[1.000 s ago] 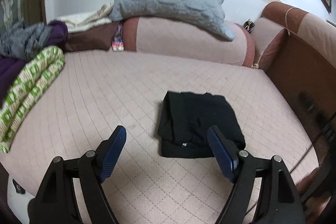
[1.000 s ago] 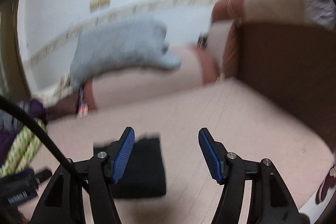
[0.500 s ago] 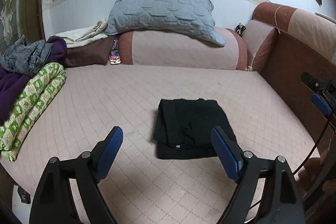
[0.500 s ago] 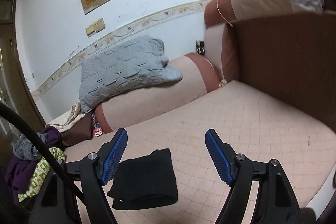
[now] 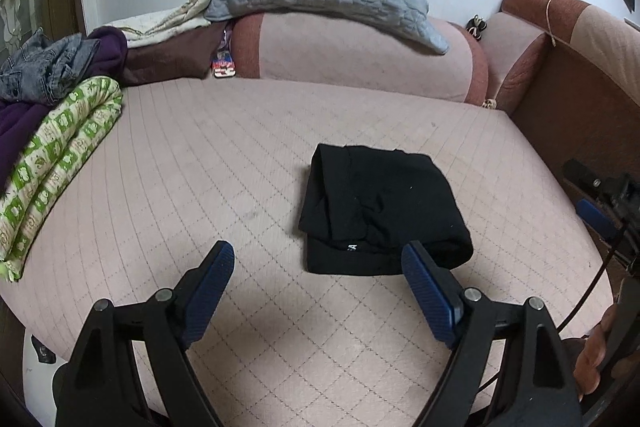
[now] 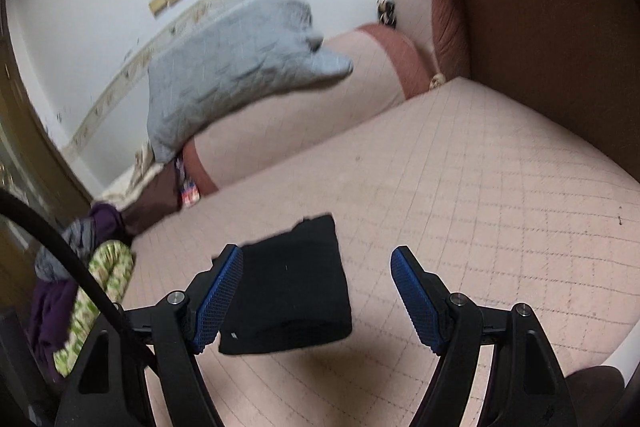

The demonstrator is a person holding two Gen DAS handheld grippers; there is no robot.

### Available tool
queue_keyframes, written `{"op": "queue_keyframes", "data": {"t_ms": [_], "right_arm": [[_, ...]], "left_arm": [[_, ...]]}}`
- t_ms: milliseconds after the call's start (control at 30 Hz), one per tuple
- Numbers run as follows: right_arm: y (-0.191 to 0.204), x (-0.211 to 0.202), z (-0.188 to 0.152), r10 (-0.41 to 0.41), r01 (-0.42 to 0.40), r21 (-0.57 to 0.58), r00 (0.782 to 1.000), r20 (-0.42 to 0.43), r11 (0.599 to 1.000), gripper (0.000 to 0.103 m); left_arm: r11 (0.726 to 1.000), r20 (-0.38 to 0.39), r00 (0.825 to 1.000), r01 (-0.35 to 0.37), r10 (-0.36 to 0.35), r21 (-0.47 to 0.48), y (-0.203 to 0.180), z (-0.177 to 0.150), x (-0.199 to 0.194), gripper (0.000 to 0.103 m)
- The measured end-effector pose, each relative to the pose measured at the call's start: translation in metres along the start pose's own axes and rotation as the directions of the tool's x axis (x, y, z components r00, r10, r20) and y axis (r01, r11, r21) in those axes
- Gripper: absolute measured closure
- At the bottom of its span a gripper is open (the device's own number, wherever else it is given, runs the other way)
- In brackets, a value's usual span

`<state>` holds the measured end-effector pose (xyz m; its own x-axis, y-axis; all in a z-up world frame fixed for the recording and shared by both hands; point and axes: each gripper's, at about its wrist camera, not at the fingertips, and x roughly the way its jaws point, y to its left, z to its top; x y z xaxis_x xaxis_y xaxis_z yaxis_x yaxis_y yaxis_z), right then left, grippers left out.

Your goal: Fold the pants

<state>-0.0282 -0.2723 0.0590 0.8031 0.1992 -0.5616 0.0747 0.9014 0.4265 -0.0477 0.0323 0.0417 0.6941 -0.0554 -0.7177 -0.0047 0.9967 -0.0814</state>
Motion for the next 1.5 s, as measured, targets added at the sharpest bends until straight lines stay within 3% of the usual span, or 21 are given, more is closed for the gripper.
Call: {"op": "queue_keyframes", "data": {"t_ms": [200, 300, 433, 600, 933, 1067, 1133, 1167, 1200, 1233, 1267, 1300, 1400, 1500], "right_arm": [[0.008, 0.031, -0.01, -0.033, 0.027, -0.09, 0.997, -0.066, 0.996, 0.015], [0.005, 0.061, -0.003, -0.042, 0.02, -0.146, 0.988, -0.149, 0.989, 0.015], [-0.008, 0.116, 0.011, -0.034, -0.013, -0.15, 0.951, -0.306, 0.989, 0.015], [-0.018, 0.173, 0.017, -0.015, -0.04, -0.122, 0.908, -0.418, 0.992, 0.015], [-0.028, 0.239, 0.009, 0.036, -0.081, -0.075, 0.883, -0.467, 0.994, 0.015], [-0.033, 0.257, 0.006, 0.089, -0.115, -0.028, 0.884, -0.458, 0.993, 0.015], [-0.033, 0.263, 0.007, 0.107, -0.126, -0.014, 0.887, -0.45, 0.992, 0.016], [-0.031, 0.265, 0.007, 0.113, -0.132, -0.01, 0.886, -0.45, 0.991, 0.018], [-0.03, 0.266, 0.006, 0.126, -0.145, -0.007, 0.882, -0.454, 0.989, 0.033], [-0.027, 0.267, 0.005, 0.166, -0.181, 0.014, 0.863, -0.476, 0.983, 0.06], [-0.025, 0.267, 0.004, 0.184, -0.194, 0.032, 0.85, -0.493, 0.98, 0.06], [-0.022, 0.265, 0.005, 0.171, -0.184, 0.021, 0.858, -0.485, 0.983, 0.064], [-0.009, 0.255, 0.008, 0.157, -0.189, -0.021, 0.868, -0.471, 0.982, 0.074], [0.003, 0.244, 0.017, 0.179, -0.208, -0.019, 0.88, -0.44, 0.978, 0.076]], "left_arm": [[1.0, -0.042, 0.999, 0.013, -0.012, 0.001, 0.005, 0.001, 0.021, 0.018], [0.999, -0.084, 0.995, 0.048, -0.05, -0.025, 0.017, 0.007, 0.049, 0.018], [0.991, -0.176, 0.977, 0.108, -0.121, -0.081, 0.033, 0.021, 0.096, 0.018], [0.981, -0.231, 0.955, 0.17, -0.186, -0.089, 0.034, 0.038, 0.143, 0.018], [0.94, -0.321, 0.884, 0.312, -0.34, -0.138, 0.023, 0.051, 0.224, 0.017], [0.931, -0.289, 0.885, 0.358, -0.364, -0.075, 0.009, 0.053, 0.234, 0.002], [0.92, -0.277, 0.879, 0.389, -0.388, -0.054, 0.004, 0.051, 0.234, 0.002], [0.904, -0.287, 0.861, 0.424, -0.419, -0.048, 0.001, 0.051, 0.234, 0.009], [0.898, -0.293, 0.854, 0.438, -0.431, -0.045, -0.001, 0.052, 0.232, 0.022], [0.902, -0.296, 0.857, 0.429, -0.422, -0.045, -0.002, 0.054, 0.231, 0.028], [0.895, -0.307, 0.844, 0.442, -0.439, -0.064, 0.0, 0.057, 0.23, 0.042], [0.885, -0.308, 0.832, 0.458, -0.461, -0.089, 0.003, 0.059, 0.23, 0.049], [0.864, -0.293, 0.813, 0.478, -0.503, -0.156, 0.013, 0.068, 0.224, 0.058], [0.853, -0.27, 0.809, 0.495, -0.523, -0.168, 0.015, 0.076, 0.215, 0.06]]}}
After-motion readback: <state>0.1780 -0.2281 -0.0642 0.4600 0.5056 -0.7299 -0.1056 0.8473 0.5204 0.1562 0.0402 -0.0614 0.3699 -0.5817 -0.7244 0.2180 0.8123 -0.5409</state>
